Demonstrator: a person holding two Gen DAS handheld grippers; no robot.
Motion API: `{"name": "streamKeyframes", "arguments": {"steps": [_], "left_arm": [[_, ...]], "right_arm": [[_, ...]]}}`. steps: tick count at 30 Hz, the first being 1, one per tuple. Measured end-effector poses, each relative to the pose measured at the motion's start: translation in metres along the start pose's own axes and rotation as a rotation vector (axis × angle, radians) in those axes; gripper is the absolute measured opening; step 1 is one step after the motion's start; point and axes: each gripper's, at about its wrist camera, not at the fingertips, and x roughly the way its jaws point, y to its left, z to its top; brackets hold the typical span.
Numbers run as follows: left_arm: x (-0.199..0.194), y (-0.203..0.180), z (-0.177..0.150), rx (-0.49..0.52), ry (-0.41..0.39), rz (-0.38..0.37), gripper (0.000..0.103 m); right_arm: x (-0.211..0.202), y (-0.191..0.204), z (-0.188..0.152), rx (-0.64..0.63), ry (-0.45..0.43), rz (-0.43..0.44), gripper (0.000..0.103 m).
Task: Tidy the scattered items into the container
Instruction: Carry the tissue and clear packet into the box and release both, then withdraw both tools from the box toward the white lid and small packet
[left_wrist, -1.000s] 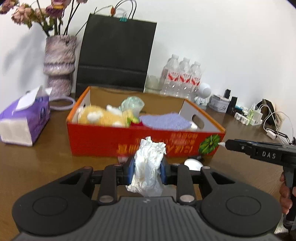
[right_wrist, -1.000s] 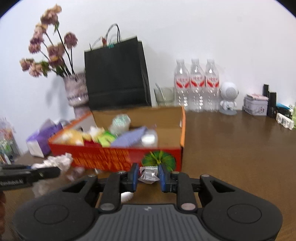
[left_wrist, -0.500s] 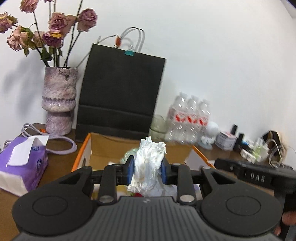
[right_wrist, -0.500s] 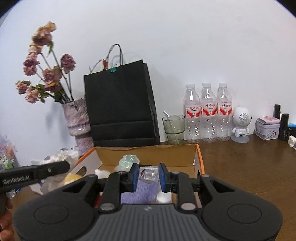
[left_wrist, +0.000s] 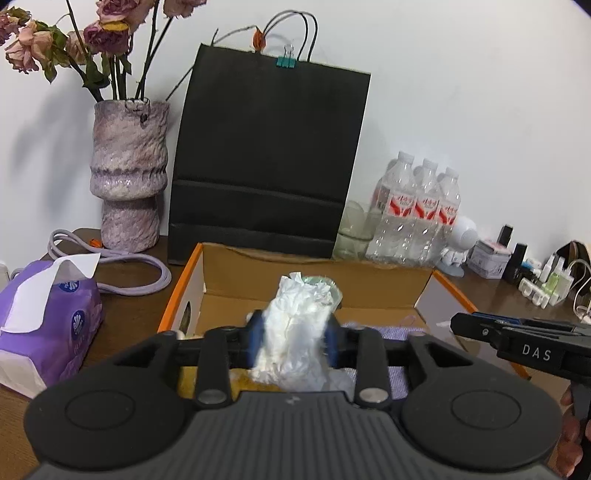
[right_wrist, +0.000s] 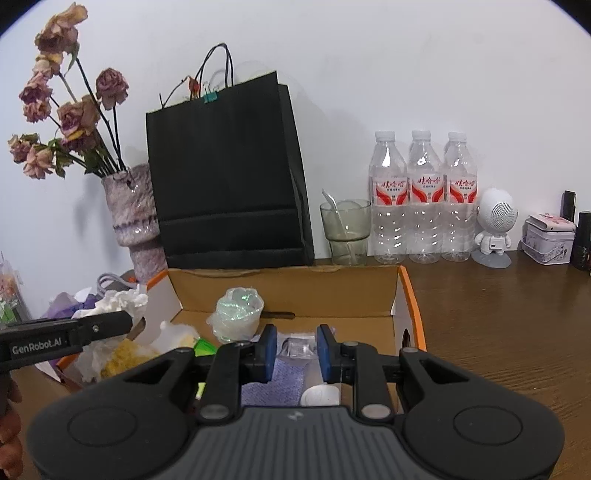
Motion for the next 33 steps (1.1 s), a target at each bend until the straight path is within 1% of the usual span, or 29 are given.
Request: {"name": "streamKeyframes", "arguments": {"steps": [1, 2, 3, 4, 5, 11, 22, 28, 31, 33], "left_arm": [[0.0, -0.001, -0.001, 0.007, 0.006, 0.018, 0.103], [-0.001, -0.003, -0.001, 0.017, -0.001, 0.041, 0.103], [-0.003, -0.005, -0.001, 0.031, -0.011, 0.053, 0.103], [-0.005, -0.006, 0.0, 0.041, -0.017, 0.052, 0.103], [-0.007, -0.007, 0.0, 0.044, -0.023, 0.046, 0.103], [-0.006, -0.007, 0.002, 0.035, -0.017, 0.066, 0.103], [-0.01, -0.004, 0.002, 0.025, -0.023, 0.07, 0.103], [-0.03, 0.002, 0.003, 0.015, -0.052, 0.057, 0.103], [-0.043, 0.006, -0.002, 0.024, -0.054, 0.052, 0.103], [-0.052, 0.008, -0.007, 0.034, -0.052, 0.054, 0.103]], "right_arm": [[0.001, 0.0, -0.001, -0.002, 0.01, -0.002, 0.028], [0.003, -0.001, -0.001, -0.001, 0.021, -0.007, 0.06], [0.004, -0.002, 0.0, 0.003, 0.03, -0.017, 0.103], [0.004, -0.002, 0.0, 0.005, 0.031, -0.031, 0.099], [0.003, -0.002, 0.0, 0.001, 0.026, -0.037, 0.103], [0.002, 0.0, 0.001, -0.017, 0.012, -0.037, 0.103], [-0.002, -0.001, 0.0, -0.018, 0.017, -0.049, 0.103], [-0.017, -0.001, 0.001, -0.027, -0.003, -0.062, 0.103], [-0.03, -0.004, -0.003, -0.031, -0.014, -0.072, 0.103], [-0.037, -0.006, -0.01, -0.037, -0.005, -0.087, 0.103]]}}
